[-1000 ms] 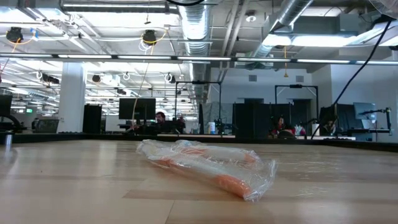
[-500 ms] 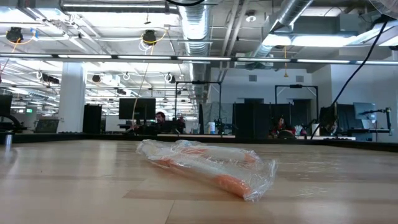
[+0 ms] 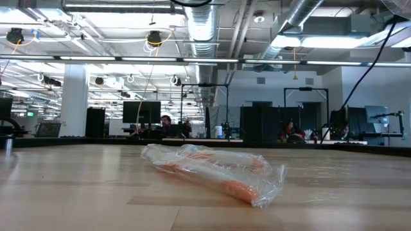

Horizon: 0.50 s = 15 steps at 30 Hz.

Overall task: Pick & Place toothbrushing station
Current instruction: Put the green toothbrush into the transparent organizer

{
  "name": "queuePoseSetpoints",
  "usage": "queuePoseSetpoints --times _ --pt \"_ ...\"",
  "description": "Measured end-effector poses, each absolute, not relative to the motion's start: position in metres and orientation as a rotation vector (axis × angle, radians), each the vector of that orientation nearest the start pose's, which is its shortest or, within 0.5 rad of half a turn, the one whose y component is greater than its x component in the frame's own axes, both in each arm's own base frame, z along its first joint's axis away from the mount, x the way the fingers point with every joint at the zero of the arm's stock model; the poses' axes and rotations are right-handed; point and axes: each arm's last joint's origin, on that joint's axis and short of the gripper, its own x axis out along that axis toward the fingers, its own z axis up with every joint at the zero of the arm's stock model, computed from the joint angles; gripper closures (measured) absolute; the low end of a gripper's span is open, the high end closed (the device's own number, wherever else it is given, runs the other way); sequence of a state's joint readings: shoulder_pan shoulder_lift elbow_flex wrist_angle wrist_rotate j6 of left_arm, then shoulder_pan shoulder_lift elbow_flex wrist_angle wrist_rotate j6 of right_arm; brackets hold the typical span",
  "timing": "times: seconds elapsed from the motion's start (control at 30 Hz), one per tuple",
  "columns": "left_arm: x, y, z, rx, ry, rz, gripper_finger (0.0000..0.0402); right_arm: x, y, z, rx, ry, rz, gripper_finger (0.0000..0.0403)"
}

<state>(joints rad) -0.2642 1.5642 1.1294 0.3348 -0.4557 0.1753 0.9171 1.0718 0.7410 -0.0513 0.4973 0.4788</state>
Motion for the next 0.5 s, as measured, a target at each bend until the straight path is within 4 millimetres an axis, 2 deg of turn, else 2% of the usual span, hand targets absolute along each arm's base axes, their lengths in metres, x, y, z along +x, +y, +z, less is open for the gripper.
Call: queuePoseSetpoints --times 0.37,0.5 --pt "0.350 -0.081 0.309 0.211 0.114 0.183 0.0369 0.133 0.180 0.267 0.261 0.430 0.192 0.0403" --pt "0.350 -0.081 0.309 0.211 0.115 0.182 0.0369 0.130 0.179 0.255 0.283 0.444 0.165 0.0403"
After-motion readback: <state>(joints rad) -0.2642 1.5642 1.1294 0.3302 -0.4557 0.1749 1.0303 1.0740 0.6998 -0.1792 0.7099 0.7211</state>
